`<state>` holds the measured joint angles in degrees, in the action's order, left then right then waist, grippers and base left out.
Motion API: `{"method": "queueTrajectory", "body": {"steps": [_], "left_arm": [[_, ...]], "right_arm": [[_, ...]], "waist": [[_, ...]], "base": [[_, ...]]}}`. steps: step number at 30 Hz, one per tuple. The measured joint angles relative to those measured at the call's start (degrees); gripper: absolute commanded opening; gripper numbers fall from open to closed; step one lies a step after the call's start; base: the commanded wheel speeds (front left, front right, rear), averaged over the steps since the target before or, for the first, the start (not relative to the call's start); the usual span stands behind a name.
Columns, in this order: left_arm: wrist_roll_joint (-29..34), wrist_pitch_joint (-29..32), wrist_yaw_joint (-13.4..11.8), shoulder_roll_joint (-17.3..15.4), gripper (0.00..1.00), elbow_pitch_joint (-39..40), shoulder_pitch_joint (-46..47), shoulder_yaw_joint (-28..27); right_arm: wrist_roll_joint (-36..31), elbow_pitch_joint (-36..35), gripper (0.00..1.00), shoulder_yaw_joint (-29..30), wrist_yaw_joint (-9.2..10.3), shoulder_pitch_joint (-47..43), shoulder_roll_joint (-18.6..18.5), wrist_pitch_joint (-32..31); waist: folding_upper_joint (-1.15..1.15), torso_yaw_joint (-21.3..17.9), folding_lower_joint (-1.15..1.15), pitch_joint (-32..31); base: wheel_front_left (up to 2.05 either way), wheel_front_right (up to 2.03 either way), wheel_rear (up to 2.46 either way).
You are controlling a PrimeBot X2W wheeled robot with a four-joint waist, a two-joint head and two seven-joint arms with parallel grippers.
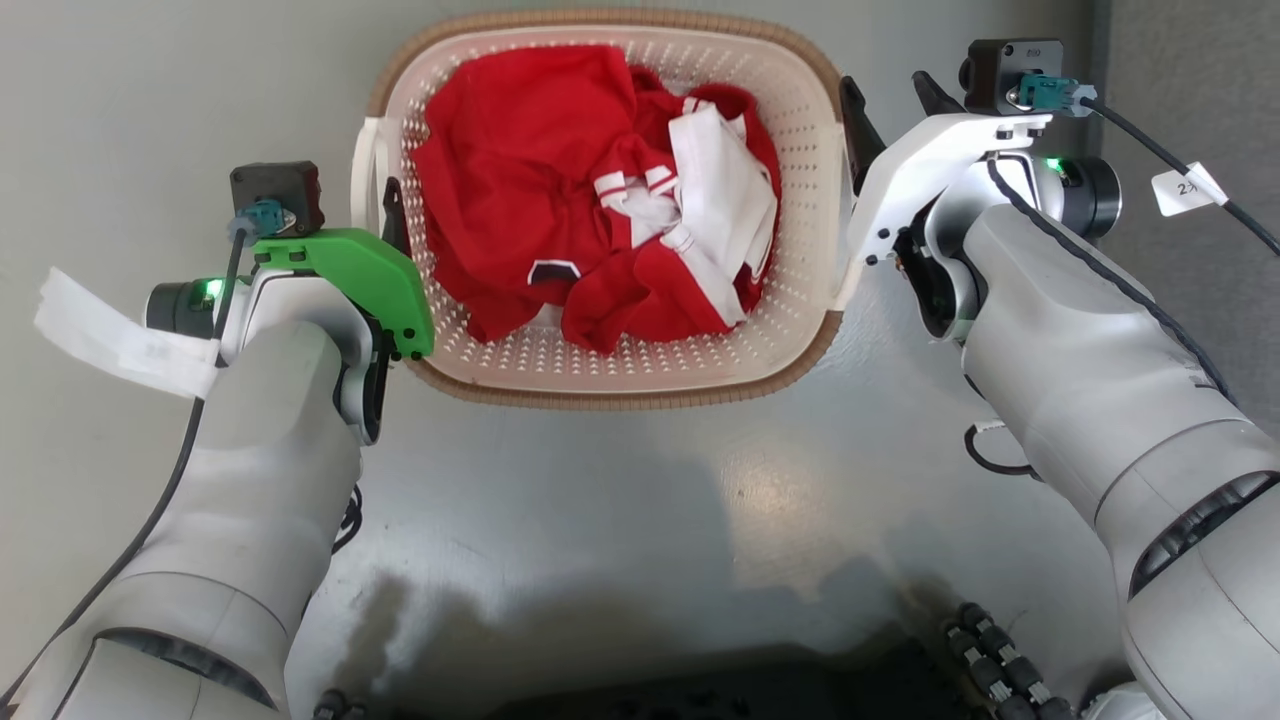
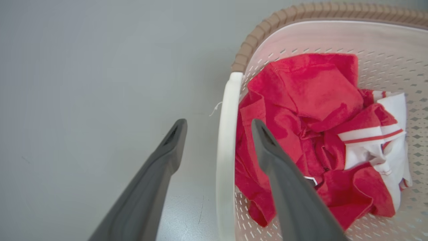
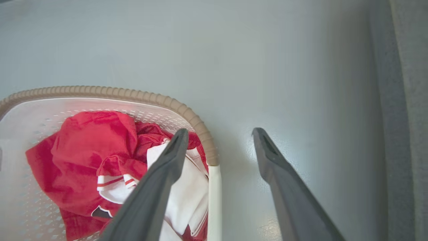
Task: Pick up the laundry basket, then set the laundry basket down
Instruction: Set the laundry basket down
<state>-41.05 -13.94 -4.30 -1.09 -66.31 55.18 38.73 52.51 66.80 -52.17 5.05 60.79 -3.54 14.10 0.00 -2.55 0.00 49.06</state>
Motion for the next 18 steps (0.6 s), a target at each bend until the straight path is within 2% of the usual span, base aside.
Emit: {"method": "queueTrajectory", "body": {"steps": [8, 14, 18], "left_arm": [[0.58, -0.48, 0.26, -0.07, 1.0, 0.98, -0.45, -0.02], [3.03, -0.48, 0.23, -1.53, 1.0, 7.23, -1.65, -1.72], [4.13, -0.48, -0.11, -1.87, 1.0, 13.02, -4.47, -3.68]], "right_arm": [[-0.94, -1.27, 1.0, 0.6, 0.0, -0.18, -0.01, 0.26], [-3.37, -6.34, 1.0, 3.7, 0.03, -0.28, -0.53, 0.32], [-5.65, -11.13, 1.0, 7.04, 0.19, -1.47, -2.78, 0.33]], "waist": [[0.0, -0.51, 0.0, -3.85], [0.0, -0.89, 0.0, -7.44], [0.0, -1.11, 0.0, -10.79]], "base": [[0.0, 0.0, 0.0], [0.0, 0.0, 0.0], [0.0, 0.0, 0.0]]}}
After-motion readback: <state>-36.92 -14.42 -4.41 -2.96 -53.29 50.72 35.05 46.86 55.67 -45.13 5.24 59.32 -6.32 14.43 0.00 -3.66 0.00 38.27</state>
